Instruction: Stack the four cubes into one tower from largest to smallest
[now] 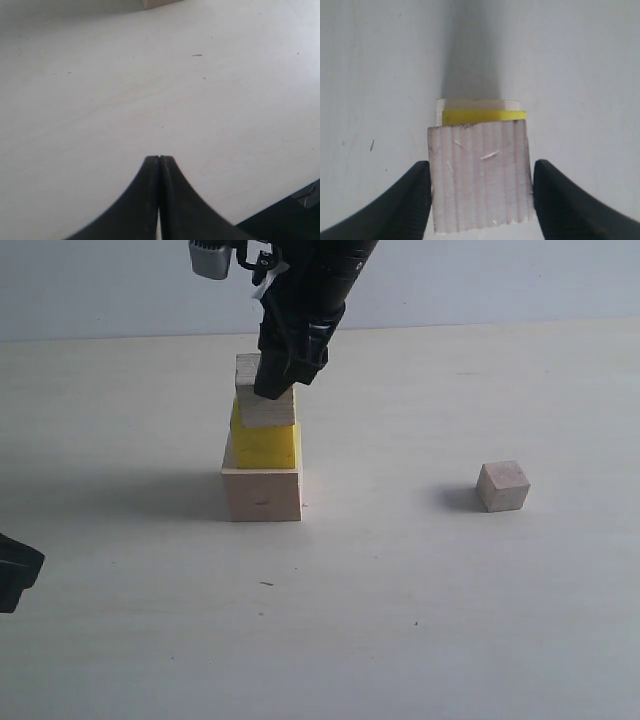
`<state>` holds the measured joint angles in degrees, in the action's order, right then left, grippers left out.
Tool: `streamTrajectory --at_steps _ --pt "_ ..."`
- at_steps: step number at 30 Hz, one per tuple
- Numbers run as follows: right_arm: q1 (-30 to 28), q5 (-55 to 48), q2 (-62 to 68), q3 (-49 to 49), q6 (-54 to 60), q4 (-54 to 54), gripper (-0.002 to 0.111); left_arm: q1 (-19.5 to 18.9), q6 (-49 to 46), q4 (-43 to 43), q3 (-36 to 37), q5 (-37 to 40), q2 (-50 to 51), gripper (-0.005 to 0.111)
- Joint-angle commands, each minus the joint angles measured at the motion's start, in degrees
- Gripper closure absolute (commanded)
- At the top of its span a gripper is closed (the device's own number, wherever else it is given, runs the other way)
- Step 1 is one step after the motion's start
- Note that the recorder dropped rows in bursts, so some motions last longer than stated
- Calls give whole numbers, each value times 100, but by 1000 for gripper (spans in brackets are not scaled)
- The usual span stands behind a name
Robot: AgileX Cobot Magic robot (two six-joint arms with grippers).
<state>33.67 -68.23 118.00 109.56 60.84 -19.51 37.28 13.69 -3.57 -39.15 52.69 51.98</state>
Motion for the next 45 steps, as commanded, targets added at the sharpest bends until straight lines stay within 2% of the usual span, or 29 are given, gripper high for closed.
streamTrajectory --at_steps 1,22,45 --pt "-3 -82 -22 -1 43 3 108 -16 -5 2 30 -7 -33 106" --pt "-3 492 -262 -1 13 32 108 -16 -5 2 30 -36 -33 106" --pt "-3 305 -125 -1 -176 30 108 -16 -5 2 30 -58 -33 106"
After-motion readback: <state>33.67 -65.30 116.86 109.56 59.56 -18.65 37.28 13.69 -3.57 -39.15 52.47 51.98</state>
